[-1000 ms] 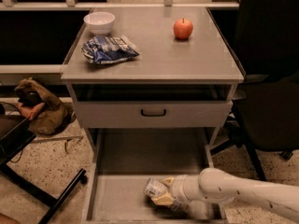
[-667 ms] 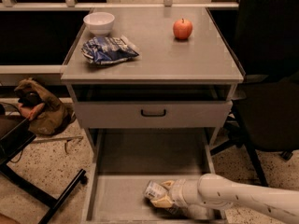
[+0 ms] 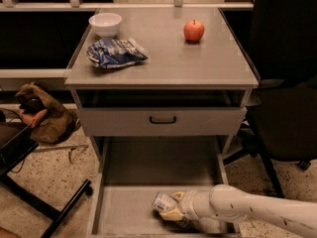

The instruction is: Place blue plastic bottle into middle drawer

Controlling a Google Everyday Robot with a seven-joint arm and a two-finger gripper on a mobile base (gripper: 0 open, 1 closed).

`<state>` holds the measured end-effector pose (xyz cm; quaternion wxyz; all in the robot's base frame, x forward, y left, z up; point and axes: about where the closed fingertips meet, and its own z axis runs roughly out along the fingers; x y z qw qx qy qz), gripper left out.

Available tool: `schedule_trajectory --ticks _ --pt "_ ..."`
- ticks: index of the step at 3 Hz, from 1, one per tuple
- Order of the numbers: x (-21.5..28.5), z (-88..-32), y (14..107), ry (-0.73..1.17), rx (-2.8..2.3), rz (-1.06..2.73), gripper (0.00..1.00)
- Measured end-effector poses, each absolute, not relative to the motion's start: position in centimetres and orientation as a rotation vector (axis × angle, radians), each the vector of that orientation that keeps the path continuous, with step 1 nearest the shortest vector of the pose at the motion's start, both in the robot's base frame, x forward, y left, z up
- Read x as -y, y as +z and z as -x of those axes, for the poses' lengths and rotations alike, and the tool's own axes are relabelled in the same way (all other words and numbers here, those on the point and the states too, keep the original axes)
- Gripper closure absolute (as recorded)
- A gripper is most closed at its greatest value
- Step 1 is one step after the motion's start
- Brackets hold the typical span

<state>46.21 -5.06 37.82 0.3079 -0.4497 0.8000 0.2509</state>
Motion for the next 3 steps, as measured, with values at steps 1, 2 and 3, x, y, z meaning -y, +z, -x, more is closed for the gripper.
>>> schedule_trajectory --ticks 1,2,3 --pt "5.06 -46.21 37.82 0.663 -2.115 1.189 0.58" --pt "5.05 -46.21 37.82 0.663 -2.115 1.189 0.35" --pt "5.05 -46.20 37.82 0.664 -2.115 1.189 0.12"
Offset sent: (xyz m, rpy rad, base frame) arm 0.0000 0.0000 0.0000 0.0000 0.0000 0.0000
